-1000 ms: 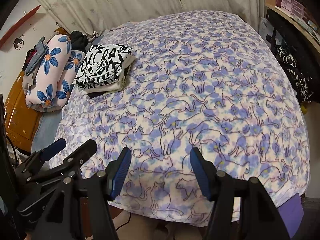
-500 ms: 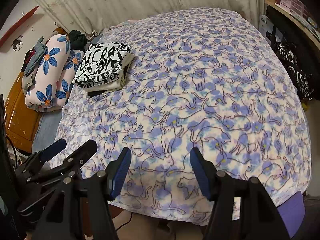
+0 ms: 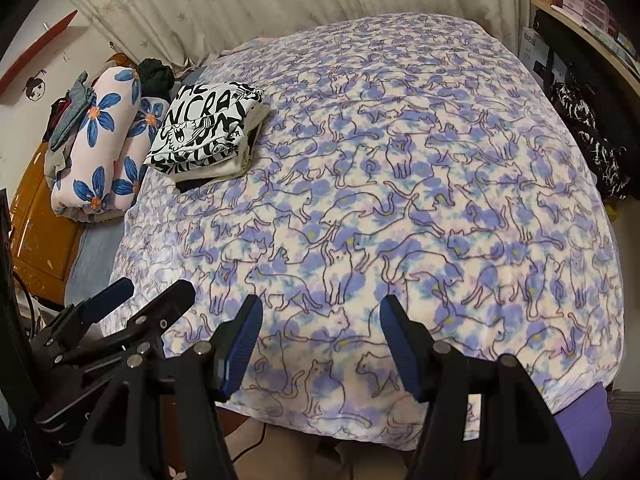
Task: Fold large clothes
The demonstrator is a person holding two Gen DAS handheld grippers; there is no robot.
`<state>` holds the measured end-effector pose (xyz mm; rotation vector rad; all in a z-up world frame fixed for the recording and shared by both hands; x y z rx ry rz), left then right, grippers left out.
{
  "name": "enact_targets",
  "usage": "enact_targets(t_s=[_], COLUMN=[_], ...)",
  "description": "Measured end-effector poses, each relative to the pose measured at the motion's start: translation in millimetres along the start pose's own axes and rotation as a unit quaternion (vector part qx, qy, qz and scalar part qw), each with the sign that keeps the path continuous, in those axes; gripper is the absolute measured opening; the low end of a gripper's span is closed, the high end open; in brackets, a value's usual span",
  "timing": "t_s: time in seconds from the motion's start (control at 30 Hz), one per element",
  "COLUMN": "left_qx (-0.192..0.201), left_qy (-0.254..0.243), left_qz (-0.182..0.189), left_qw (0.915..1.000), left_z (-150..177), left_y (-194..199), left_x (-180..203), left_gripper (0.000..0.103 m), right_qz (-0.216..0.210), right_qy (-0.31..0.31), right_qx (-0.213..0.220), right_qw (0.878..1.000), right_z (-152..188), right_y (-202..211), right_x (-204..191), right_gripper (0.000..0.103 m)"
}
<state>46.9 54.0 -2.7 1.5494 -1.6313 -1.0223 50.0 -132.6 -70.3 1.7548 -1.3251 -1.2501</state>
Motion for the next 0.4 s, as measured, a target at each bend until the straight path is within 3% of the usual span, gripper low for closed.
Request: enact_targets(t_s=[0.4], left_qx=[-0.003], left_qy=[-0.001], left_qz=[0.001], left_qw=[1.0], left_z=[2.7], left_y=[-0.9], left_x=[-2.2], left_gripper=[0.082], right_qz=[0.0], right_qy=[-0.001], right_qx=[-0.001], right_qw=[1.0], right_z=[-1.0], right_y=[-0.1], right_x=[0.2], right_gripper=[0.061])
Point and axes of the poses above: each gripper's, at about its wrist camera, not at the fingertips, and y roughly against the way its jaws point, x to its right, z to its underside, the point moved 8 cm from there along -y, roughly the way its jaws point, and after that the axes turned 15 degrees about -y, right-handed, at the moved point
